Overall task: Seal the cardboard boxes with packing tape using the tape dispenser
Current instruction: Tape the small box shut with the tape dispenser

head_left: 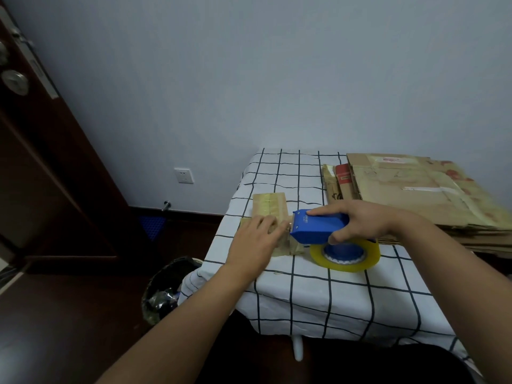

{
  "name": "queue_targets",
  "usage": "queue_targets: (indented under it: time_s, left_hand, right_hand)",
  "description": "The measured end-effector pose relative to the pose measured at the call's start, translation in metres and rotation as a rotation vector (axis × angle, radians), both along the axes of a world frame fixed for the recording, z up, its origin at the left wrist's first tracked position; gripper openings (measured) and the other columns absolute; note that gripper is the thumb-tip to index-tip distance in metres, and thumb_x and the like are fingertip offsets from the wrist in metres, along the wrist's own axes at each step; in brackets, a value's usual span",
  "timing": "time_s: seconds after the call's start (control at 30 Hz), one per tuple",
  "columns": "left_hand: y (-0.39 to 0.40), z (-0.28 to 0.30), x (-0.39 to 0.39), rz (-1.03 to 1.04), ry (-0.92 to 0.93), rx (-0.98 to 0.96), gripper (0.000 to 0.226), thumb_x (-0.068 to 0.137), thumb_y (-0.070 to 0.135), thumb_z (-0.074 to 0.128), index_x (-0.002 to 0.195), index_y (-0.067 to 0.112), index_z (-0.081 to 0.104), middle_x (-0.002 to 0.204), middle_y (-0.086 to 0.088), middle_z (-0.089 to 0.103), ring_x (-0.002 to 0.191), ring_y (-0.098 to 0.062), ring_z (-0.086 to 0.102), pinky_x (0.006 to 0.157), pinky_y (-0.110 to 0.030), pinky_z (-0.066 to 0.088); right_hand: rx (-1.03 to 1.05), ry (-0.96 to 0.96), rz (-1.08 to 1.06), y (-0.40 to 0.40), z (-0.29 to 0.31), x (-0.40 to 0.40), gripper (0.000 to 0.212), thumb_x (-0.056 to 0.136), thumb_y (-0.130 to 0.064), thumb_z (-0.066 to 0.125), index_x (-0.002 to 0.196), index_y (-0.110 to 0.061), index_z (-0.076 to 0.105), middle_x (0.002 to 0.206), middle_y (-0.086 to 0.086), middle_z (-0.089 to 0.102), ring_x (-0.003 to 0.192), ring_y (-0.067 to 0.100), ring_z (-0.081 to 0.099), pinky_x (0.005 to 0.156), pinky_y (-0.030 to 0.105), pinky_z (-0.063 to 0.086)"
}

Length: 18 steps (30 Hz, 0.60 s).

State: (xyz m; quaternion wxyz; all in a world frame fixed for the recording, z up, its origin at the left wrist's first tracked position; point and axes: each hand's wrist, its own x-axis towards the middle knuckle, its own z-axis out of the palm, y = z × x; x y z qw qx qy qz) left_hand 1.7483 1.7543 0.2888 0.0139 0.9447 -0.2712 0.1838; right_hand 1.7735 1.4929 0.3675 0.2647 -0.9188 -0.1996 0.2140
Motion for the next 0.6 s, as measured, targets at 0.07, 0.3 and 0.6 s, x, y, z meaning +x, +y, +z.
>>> queue_targets:
  time_s: [0.07,0.3,0.6]
  left_hand:
    - [0.005,0.003,0.005,-0.078,-0.089,0.003,0.057,0.077,0.007,0.075,0.131,0.018,0.061,0.111,-0.007,0.065,0.1,-0.027,0.062,0.081,-0.037,0.05]
    - [0.028,0.01,0.01,-0.191,-0.007,0.041,0.055,0.084,0.012,0.068,0.137,0.013,0.055,0.124,-0.012,0.06,0.107,-0.03,0.059,0.087,-0.04,0.05]
    - [0.023,0.001,0.003,-0.132,0.104,-0.122,0.053,0.081,0.027,0.051,0.131,0.009,0.055,0.129,-0.006,0.053,0.112,-0.026,0.052,0.091,-0.042,0.051]
  right_hand:
    - [-0.017,-0.01,-0.008,0.001,0.002,-0.004,0.064,0.082,-0.039,0.076,0.125,-0.071,0.042,0.123,-0.012,0.046,0.105,0.013,0.054,0.093,0.033,0.049]
    - [-0.032,-0.135,0.005,0.015,0.005,-0.016,0.064,0.079,-0.054,0.073,0.132,-0.069,0.04,0.112,-0.022,0.048,0.095,0.008,0.055,0.078,0.025,0.045]
    - [-0.097,-0.164,0.041,0.016,-0.009,-0.017,0.067,0.083,-0.05,0.07,0.139,-0.063,0.035,0.111,-0.01,0.044,0.097,0.013,0.049,0.093,0.037,0.045]
